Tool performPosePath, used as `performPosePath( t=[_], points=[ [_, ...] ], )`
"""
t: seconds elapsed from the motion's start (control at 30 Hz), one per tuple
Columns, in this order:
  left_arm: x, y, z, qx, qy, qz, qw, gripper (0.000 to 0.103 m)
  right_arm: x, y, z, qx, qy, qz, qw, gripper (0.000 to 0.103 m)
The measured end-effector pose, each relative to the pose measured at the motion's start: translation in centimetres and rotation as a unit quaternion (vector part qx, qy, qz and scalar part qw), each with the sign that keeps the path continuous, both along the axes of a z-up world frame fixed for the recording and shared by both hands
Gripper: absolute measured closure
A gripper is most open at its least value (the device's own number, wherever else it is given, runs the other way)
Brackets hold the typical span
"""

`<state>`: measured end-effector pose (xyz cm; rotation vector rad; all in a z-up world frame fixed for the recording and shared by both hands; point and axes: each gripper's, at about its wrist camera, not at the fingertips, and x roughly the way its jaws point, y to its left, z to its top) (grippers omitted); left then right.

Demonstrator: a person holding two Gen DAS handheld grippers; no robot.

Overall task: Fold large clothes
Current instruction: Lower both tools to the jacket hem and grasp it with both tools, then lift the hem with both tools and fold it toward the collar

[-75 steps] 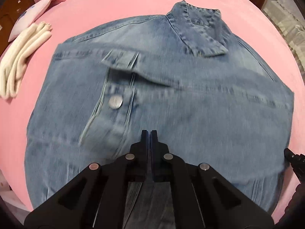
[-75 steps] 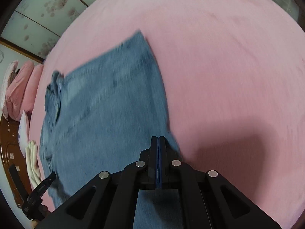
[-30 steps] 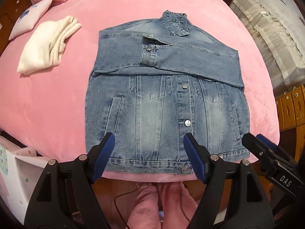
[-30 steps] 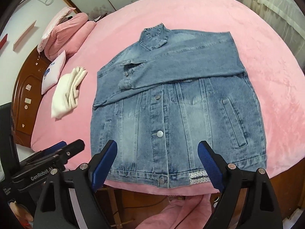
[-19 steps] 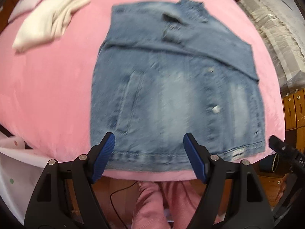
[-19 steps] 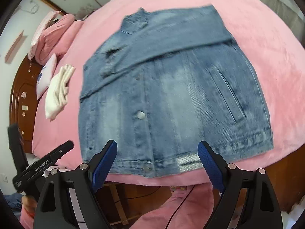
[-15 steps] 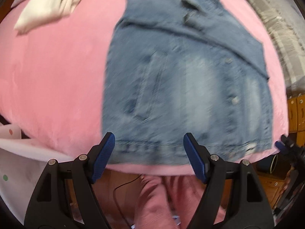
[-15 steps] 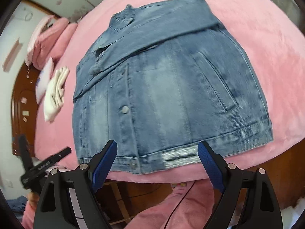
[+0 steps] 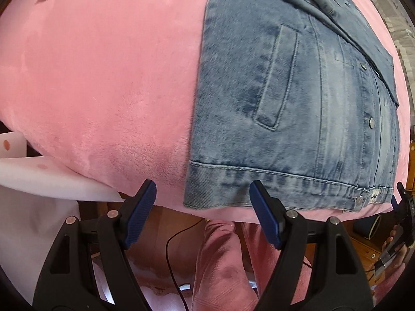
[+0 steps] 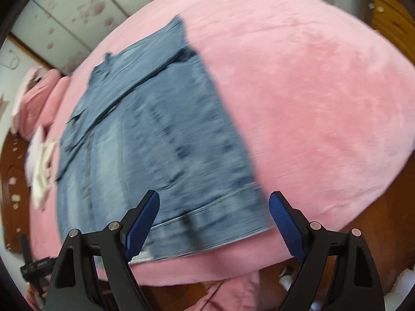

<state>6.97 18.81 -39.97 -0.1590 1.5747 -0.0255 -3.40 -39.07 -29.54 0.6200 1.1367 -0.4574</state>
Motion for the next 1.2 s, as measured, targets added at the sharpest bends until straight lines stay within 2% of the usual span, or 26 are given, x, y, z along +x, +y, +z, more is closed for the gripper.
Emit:
performPosePath(
  t=[0.1,0.23,0.37,0.4,0.5,0.57,0.63,0.73,0.8,0.87,1.0,1.03,1.07,1.1,1.13,1.2],
  points=[
    [0.0,0.9,-1.3,-0.016,0.01,-0.005,0.9998,0.031,-0.9,-1.9,-0.8,0.007,0.003,-0.026,1.0,0.015],
    [0.1,2.0,-2.5,-0.062,0.018,0.003,0.9979,0.031,-1.0,-3.4,-2.8,0.083,0.002,-0.043,0.996,0.016],
    [0.2,3.7,-4.4,-0.09,0.046,0.043,0.994,0.026,0.1,-3.3,-4.8,0.156,0.006,-0.04,0.987,0.018],
    [0.1,4.0,-4.7,-0.098,0.05,0.053,0.9925,0.026,0.4,-3.0,-5.1,0.163,0.007,-0.037,0.986,0.018],
    [-0.1,4.9,-5.3,-0.116,0.048,0.07,0.9896,0.024,1.8,-1.9,-5.3,0.139,0.021,-0.02,0.99,0.019],
    [0.4,5.3,-5.9,-0.121,0.051,0.072,0.9887,0.023,2.0,-1.5,-5.2,0.132,0.019,-0.02,0.991,0.029],
    [0.4,6.1,-6.5,-0.121,0.059,0.074,0.9881,0.022,2.1,-1.5,-5.0,0.131,0.013,-0.037,0.991,0.045],
    [0.8,6.4,-6.8,-0.099,0.066,0.101,0.9878,0.022,2.2,-1.1,-3.8,0.147,-0.011,-0.049,0.988,0.057],
    [1.4,6.1,-6.1,-0.086,0.055,0.105,0.9893,0.024,2.4,-0.5,-3.1,0.156,-0.031,-0.053,0.986,0.06],
    [1.3,5.4,-5.2,-0.078,0.035,0.104,0.9909,0.042,2.9,0.1,-2.7,0.157,-0.04,-0.061,0.985,0.062],
    [1.1,3.1,-4.0,-0.047,0.016,0.088,0.9949,0.06,3.8,0.8,-1.4,0.162,-0.062,-0.069,0.982,0.065],
    [1.1,2.8,-3.7,-0.042,0.011,0.082,0.9956,0.068,4.2,1.2,-1.1,0.161,-0.065,-0.07,0.982,0.066],
    [1.0,2.5,-3.3,-0.035,0.002,0.075,0.9966,0.084,4.3,1.4,-0.9,0.162,-0.067,-0.071,0.982,0.066],
    [0.8,2.5,-2.7,-0.025,-0.006,0.068,0.9974,0.089,4.6,1.6,-0.6,0.165,-0.071,-0.073,0.981,0.066],
    [0.9,2.3,-2.1,-0.02,-0.01,0.063,0.9977,0.089,4.7,1.7,-0.2,0.168,-0.076,-0.076,0.98,0.067],
    [0.9,2.4,-0.8,-0.021,-0.017,0.082,0.9963,0.091,4.5,1.7,0.5,0.181,-0.085,-0.084,0.976,0.067]
  ],
)
